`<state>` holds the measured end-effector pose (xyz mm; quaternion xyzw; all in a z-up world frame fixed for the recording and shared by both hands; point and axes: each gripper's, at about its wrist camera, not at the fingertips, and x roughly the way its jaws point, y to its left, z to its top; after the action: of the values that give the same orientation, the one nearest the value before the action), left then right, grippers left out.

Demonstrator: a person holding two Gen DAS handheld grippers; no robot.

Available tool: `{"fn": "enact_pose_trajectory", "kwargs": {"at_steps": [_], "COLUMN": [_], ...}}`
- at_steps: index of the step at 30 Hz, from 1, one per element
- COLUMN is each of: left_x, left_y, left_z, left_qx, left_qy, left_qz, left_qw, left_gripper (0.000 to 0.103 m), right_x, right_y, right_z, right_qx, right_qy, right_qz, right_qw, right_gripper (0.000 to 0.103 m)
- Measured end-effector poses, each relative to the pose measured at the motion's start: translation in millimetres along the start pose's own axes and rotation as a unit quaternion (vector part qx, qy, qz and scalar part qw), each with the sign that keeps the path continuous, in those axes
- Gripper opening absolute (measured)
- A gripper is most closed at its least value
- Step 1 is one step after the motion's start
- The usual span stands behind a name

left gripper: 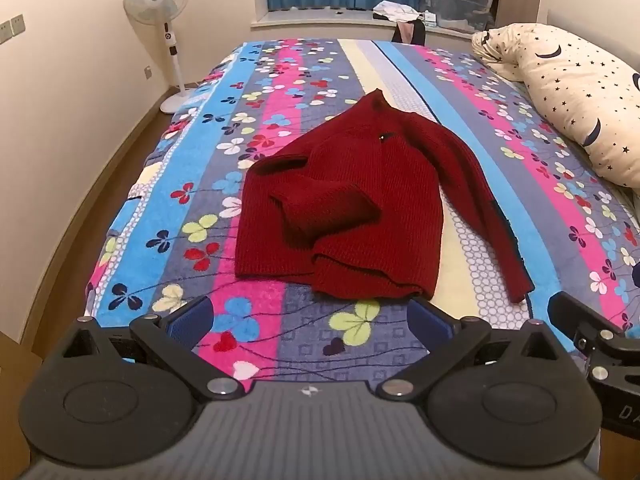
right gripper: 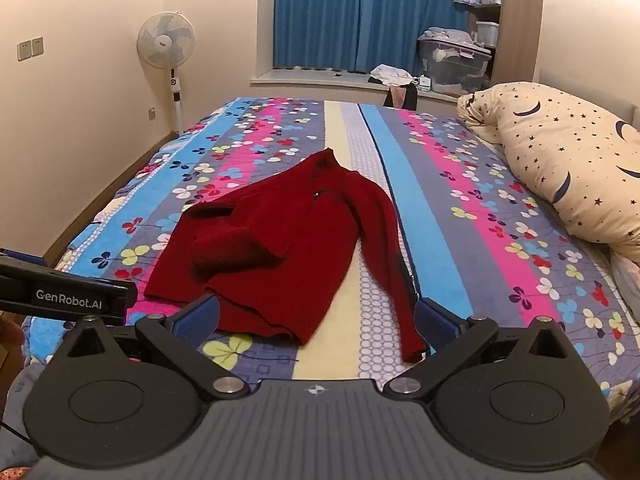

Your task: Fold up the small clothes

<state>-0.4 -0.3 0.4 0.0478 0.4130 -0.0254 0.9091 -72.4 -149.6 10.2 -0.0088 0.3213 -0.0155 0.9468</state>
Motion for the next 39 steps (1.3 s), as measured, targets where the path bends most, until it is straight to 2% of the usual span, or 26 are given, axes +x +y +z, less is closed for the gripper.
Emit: {"fn": "enact_pose_trajectory", "kwargs": {"at_steps": [39], "left_x": [-0.8], "left_y": [-0.9], "left_z": [-4.6], "left_qx": [0.000], "left_qy": [0.006], "left_qz": [-0.006], "left_qw": [1.0000], "left_gripper": [0.103], "right_x": [2.7], "right_y": [11.5], "right_z": [-6.8], "right_qx": [0.000], "right_qy": [0.003], "right_qz": [0.008], "right_qw": [1.000], "right_gripper": [0.102]}}
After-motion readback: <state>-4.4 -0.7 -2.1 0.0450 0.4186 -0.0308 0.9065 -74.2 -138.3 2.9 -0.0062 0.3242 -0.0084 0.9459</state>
